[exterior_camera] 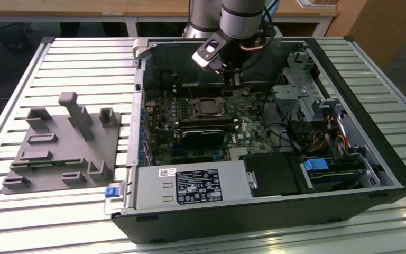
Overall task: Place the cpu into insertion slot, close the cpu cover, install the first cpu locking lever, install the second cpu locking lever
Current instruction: 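Close the cpu cover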
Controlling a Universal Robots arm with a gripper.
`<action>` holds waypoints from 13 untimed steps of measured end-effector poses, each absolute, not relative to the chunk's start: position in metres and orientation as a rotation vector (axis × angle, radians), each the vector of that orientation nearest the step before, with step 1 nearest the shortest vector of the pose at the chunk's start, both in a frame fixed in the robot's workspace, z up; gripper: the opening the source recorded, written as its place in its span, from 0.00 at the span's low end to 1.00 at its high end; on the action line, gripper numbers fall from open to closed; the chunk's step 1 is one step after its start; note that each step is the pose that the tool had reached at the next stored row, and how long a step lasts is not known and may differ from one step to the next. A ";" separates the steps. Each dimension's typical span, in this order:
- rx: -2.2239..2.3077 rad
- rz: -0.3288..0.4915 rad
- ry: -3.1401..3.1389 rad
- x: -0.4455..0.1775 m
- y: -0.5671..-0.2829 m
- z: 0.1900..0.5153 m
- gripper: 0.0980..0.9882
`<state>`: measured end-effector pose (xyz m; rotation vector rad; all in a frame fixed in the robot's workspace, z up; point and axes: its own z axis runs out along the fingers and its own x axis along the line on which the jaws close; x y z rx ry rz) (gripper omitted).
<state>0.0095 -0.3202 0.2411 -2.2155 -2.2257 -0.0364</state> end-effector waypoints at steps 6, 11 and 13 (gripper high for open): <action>-2.215 -0.036 -2.226 -0.005 -0.320 0.239 0.01; -2.215 -0.036 -2.226 -0.011 -0.320 0.236 0.01; -2.215 -0.036 -2.226 -0.012 -0.321 0.235 0.01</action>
